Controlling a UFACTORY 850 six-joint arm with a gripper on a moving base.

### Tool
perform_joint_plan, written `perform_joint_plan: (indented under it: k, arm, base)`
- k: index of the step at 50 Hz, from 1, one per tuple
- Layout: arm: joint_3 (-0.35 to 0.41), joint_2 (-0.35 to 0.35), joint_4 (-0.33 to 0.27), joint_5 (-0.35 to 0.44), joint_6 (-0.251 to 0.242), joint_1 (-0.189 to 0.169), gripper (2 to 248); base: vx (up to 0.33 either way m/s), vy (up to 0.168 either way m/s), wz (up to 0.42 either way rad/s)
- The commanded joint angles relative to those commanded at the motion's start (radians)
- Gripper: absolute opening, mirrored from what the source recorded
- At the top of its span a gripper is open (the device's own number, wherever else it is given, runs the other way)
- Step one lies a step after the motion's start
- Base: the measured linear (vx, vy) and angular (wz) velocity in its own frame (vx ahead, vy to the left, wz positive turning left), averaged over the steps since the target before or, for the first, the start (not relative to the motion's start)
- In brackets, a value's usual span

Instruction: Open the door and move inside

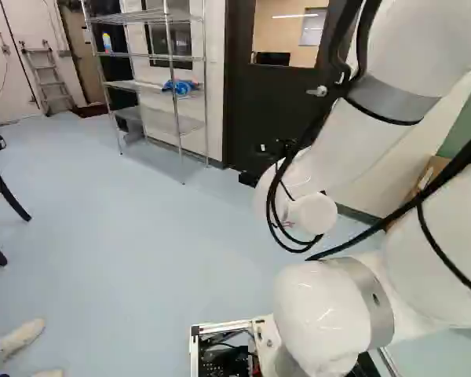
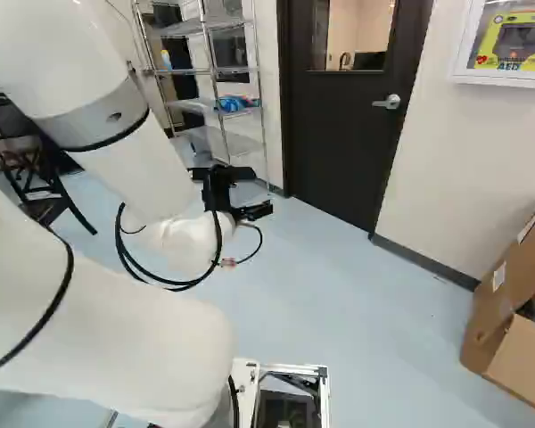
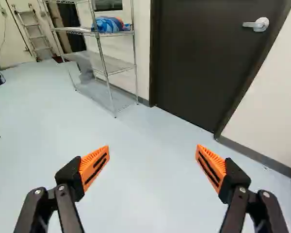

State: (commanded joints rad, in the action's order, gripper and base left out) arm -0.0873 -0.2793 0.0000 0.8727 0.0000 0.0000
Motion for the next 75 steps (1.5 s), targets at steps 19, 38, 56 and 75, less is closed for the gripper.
perform_joint_plan:
  k: [19,38,56,75]
  arm:
    - [0.0,0.0,0.0,0.0,0.0,0.0,247]
    - [0.0,0.0,0.0,0.0,0.0,0.0,247]
    - [0.0,0.0,0.0,0.0,0.0,0.0,247]
    - [0.0,0.0,0.0,0.0,0.0,0.0,247]
  base:
    - [0.0,0.0,0.0]
    - [0.026,0.017,0.056]
    - [0.1,0.001,-0.009]
    - [0.157,0.037,-0.018]
